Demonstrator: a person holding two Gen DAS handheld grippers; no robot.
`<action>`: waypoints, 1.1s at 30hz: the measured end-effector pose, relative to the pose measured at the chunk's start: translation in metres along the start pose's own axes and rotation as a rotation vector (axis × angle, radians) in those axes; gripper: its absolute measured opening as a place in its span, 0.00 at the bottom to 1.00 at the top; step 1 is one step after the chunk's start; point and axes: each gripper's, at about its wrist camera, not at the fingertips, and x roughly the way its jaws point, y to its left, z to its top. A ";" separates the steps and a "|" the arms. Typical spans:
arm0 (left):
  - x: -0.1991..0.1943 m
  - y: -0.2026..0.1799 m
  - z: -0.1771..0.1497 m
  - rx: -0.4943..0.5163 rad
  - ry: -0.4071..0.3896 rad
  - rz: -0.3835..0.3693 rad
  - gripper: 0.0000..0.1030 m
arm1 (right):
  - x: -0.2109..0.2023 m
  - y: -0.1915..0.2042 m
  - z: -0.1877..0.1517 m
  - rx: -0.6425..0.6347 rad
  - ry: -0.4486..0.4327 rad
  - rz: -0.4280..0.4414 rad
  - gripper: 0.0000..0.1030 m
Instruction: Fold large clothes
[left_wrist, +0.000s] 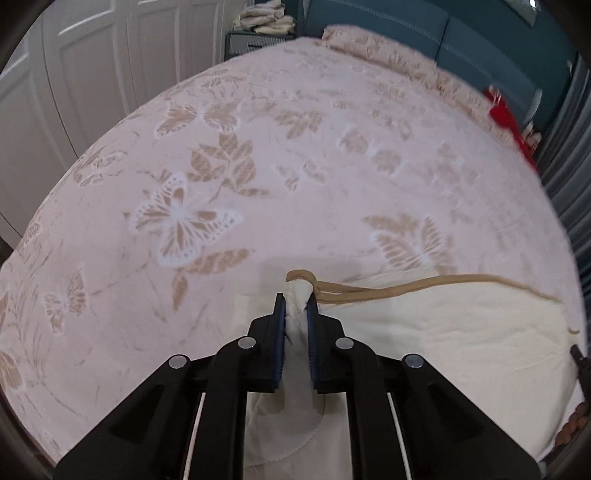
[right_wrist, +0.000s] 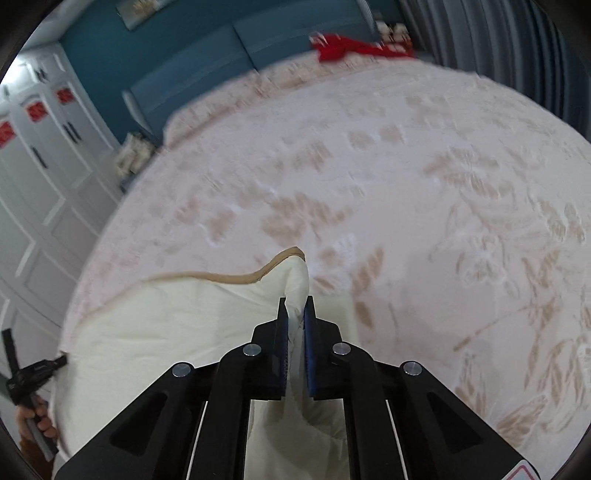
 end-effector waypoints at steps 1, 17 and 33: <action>0.007 -0.001 -0.002 0.013 0.010 0.019 0.10 | 0.009 -0.003 -0.003 0.005 0.021 -0.017 0.06; 0.003 -0.021 -0.021 0.156 -0.078 0.268 0.45 | 0.009 -0.005 -0.017 -0.033 0.024 -0.121 0.26; -0.008 -0.149 -0.019 0.275 -0.047 0.070 0.56 | 0.048 0.199 -0.044 -0.288 0.246 0.220 0.28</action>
